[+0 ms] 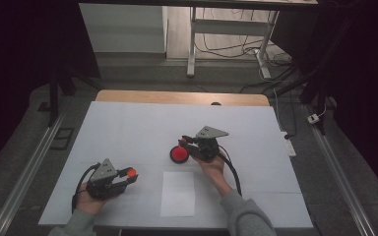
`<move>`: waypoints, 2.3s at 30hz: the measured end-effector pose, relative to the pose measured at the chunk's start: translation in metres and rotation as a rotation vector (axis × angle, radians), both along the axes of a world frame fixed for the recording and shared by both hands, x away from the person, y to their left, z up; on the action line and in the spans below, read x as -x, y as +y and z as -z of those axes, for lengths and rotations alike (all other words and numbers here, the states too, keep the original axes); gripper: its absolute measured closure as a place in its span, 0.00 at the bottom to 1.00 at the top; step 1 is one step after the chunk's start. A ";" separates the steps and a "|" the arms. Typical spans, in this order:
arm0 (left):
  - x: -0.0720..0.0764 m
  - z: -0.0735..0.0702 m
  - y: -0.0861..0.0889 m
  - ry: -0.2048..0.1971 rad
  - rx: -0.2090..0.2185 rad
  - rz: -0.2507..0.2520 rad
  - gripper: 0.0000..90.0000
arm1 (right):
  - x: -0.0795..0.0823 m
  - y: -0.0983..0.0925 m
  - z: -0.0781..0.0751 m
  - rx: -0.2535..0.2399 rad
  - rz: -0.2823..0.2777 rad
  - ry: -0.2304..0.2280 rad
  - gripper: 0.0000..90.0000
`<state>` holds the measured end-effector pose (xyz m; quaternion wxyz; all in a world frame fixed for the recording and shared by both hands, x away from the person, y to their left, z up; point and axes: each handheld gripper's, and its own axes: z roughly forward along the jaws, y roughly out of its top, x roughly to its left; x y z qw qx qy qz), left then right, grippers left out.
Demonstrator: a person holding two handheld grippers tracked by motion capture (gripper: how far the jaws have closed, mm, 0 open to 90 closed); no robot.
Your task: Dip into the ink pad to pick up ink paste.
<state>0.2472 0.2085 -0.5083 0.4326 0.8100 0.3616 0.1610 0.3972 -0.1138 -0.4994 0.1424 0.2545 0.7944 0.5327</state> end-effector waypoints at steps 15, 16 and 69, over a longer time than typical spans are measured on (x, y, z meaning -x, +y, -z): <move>0.000 0.000 -0.001 0.000 -0.001 0.001 0.72 | 0.000 0.003 0.000 0.038 -0.017 0.031 0.81; 0.001 0.000 -0.001 0.000 -0.002 0.002 0.72 | 0.000 0.003 0.000 0.040 -0.017 0.033 0.81; 0.001 0.000 -0.001 0.004 -0.006 0.007 0.72 | 0.001 0.018 0.027 0.197 -0.030 0.047 0.81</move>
